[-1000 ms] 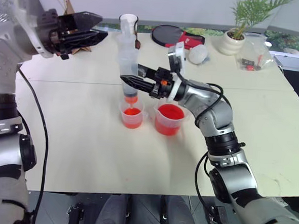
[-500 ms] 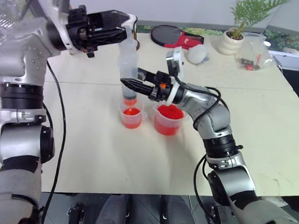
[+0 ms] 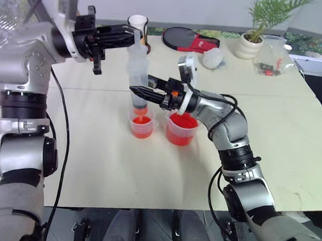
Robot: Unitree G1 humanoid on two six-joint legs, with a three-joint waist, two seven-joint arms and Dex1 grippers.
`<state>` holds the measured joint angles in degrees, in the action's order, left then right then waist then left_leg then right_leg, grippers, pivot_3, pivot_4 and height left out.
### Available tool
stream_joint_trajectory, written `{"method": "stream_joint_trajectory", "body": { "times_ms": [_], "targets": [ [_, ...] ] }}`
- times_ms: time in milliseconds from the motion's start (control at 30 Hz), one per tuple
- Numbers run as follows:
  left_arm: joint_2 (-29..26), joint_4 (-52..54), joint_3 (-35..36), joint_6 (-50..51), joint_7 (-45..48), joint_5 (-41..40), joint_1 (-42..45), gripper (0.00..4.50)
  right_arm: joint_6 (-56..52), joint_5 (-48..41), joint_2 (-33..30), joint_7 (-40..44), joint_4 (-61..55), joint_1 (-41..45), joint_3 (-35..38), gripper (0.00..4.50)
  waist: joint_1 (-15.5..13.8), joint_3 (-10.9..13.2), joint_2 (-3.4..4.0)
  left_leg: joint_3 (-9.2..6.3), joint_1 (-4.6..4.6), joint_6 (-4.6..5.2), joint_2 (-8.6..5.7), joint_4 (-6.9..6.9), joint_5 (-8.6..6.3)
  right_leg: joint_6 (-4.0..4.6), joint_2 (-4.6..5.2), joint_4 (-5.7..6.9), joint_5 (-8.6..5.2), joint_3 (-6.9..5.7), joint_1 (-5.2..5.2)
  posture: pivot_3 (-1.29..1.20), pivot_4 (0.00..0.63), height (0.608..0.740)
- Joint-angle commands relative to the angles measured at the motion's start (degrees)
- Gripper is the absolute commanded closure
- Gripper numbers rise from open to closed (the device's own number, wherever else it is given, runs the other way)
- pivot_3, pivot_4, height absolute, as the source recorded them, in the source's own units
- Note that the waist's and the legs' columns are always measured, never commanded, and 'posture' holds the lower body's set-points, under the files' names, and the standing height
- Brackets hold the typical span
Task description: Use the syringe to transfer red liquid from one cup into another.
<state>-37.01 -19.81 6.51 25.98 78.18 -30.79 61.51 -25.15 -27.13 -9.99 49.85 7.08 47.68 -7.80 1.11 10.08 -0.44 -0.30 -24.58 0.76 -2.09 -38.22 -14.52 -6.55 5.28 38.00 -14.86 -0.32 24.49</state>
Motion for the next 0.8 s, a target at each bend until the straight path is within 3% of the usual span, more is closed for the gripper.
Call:
{"method": "stream_joint_trajectory", "body": {
  "times_ms": [33,433,667,800],
  "targets": [
    [0.1,2.3,-1.8,1.3,0.8,0.0,-2.8,4.48,1.8,-1.1,0.3,-0.9,-2.3,4.5,3.3,3.12,-0.1,0.0,0.00,0.00,0.00,0.00,0.00,0.00,0.00,0.00,0.00,0.00,0.00,0.01,0.00,0.00,0.150,0.740],
    [1.1,4.4,-5.6,-1.8,0.7,3.8,-8.6,4.48,4.3,0.1,0.2,-0.8,0.4,7.8,4.8,3.12,0.0,0.0,0.00,0.00,0.02,0.00,0.00,0.00,0.00,0.00,0.00,0.00,0.00,0.01,-0.01,0.00,0.150,0.740],
    [1.2,3.1,-3.7,-0.6,-0.1,2.9,-7.0,4.48,3.6,-0.1,0.3,-0.7,-0.2,8.0,5.0,3.12,0.0,0.0,0.00,0.00,0.02,0.00,-0.01,0.01,0.00,0.00,0.00,0.00,0.00,0.01,-0.01,0.00,0.150,0.740],
    [-0.9,0.7,-0.1,2.2,-0.4,0.7,-4.8,3.05,2.7,-0.3,-0.1,-0.6,-1.5,7.3,5.0,3.12,0.0,0.0,0.00,0.01,0.02,0.00,-0.01,0.01,0.00,0.00,0.01,0.00,0.00,0.01,-0.01,0.00,0.150,0.740]
  ]
}}
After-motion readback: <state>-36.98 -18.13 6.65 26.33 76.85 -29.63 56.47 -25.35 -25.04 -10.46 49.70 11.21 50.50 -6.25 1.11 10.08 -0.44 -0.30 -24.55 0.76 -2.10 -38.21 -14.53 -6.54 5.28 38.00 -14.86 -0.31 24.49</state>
